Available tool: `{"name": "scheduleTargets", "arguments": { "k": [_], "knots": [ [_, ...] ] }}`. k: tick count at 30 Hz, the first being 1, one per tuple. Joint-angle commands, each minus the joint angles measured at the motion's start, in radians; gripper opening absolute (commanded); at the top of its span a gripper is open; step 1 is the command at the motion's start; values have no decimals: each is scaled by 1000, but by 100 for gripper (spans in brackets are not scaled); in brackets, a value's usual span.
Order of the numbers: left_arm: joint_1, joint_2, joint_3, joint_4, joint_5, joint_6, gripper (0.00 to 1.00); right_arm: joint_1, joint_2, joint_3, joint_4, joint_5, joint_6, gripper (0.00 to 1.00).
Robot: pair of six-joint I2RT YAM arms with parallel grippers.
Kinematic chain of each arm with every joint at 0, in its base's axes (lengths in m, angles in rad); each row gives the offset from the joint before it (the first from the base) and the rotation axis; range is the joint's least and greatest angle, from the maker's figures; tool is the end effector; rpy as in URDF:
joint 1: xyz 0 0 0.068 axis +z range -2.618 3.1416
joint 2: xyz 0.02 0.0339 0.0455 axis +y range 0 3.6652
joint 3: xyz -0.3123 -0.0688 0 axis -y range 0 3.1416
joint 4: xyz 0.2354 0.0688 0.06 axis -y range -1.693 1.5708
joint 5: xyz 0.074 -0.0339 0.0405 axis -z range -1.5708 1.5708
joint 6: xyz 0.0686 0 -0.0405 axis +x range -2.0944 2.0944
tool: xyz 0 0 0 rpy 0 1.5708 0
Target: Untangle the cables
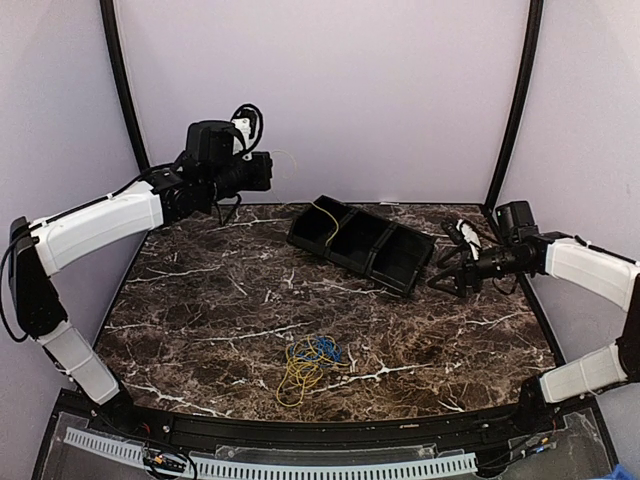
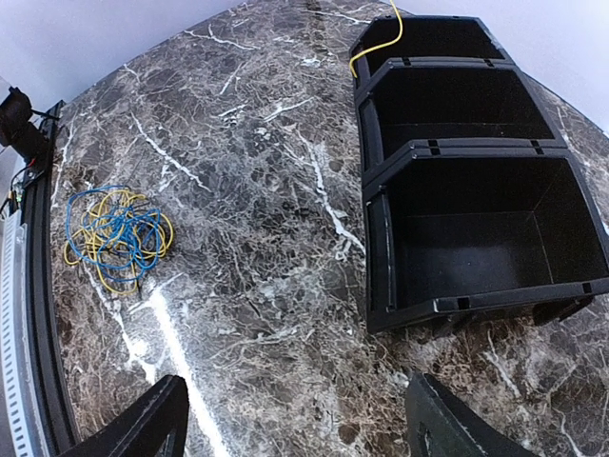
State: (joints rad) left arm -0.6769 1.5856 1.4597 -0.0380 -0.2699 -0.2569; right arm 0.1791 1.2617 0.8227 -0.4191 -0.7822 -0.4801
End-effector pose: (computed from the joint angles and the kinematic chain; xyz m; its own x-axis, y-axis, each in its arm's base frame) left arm 0.3263 -0.2388 0.4329 -0.2243 -0.1339 -0.9653 0.3532 0.9120 -0.2086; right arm 0.2313 0.0910 0.2725 -0.3925 -0.4040 -0.8263 -0.8582 0.4840 0.1710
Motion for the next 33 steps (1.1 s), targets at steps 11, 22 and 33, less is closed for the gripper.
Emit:
{"name": "scheduleTargets", "arguments": {
  "k": [11,22,33],
  "knots": [
    [48,237,277,94,-19,142,0,-10,38,-22,97,16,-23,80],
    [76,377,353,229,16,201,0,-10,60,-24,105,23,-27,80],
    [77,458,334,248,119,114,0,-10,63,-30,108,33,-32,80]
  ]
}}
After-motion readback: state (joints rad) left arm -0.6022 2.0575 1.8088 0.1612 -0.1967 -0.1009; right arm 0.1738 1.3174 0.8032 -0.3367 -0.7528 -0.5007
